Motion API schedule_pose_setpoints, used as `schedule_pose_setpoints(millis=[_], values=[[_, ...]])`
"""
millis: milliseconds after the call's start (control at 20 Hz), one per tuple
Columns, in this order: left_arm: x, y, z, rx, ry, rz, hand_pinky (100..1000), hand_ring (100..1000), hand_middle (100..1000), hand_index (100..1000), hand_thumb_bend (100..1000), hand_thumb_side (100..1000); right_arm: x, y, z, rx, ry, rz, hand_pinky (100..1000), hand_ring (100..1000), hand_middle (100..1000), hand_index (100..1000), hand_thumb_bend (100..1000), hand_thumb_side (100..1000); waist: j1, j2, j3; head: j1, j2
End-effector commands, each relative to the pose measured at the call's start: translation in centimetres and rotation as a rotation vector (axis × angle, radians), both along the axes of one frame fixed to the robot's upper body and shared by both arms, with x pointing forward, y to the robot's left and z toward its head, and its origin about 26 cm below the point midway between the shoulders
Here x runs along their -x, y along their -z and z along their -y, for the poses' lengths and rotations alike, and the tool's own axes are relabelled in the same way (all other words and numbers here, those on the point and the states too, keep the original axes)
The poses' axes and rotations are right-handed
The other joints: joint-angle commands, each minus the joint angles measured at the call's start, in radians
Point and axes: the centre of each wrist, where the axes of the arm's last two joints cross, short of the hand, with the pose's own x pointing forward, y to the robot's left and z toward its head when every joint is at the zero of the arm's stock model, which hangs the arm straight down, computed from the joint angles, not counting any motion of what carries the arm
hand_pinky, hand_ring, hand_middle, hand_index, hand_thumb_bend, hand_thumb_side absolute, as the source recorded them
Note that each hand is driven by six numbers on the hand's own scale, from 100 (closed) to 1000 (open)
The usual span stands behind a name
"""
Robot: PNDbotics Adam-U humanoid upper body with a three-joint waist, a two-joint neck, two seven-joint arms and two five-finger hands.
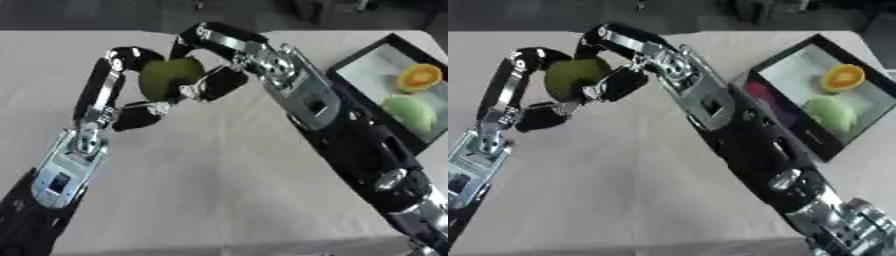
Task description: Pick up the objects with one hand, pass them to the other hand, and then place them into the box on the other side of the table.
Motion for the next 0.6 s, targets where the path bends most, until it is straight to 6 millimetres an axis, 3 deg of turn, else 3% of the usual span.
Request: schedule_pose_setpoints(millis=[50,300,600], values=[[-0.4,-0.3,-0.7,-0.004,-0.085,-0.031,720,563,581,850,649,405,0.4,-1.8,1.0,-0.040,0.015,0.039,962,771,548,537,206,100,0.004,-0.018,-0.003,0.002,-0.004],[-0.3,-0.1,-1.2,0.003,-0.117,-0.077,725,569,591,869,698,466,0.6,-2.3,2.3,-0.083,0.060,0.040,964,772,548,536,199,100,0.004,-0.019,-0.007,0.005,-0.003],[-0.2,0.0,-2.4,0.007,-0.141,-0.078,721,563,581,856,697,481,0.4,-2.8,4.7,-0.151,0.140,0.049,966,773,550,538,170,100,0.006,-0.020,-0.011,0.004,-0.003]])
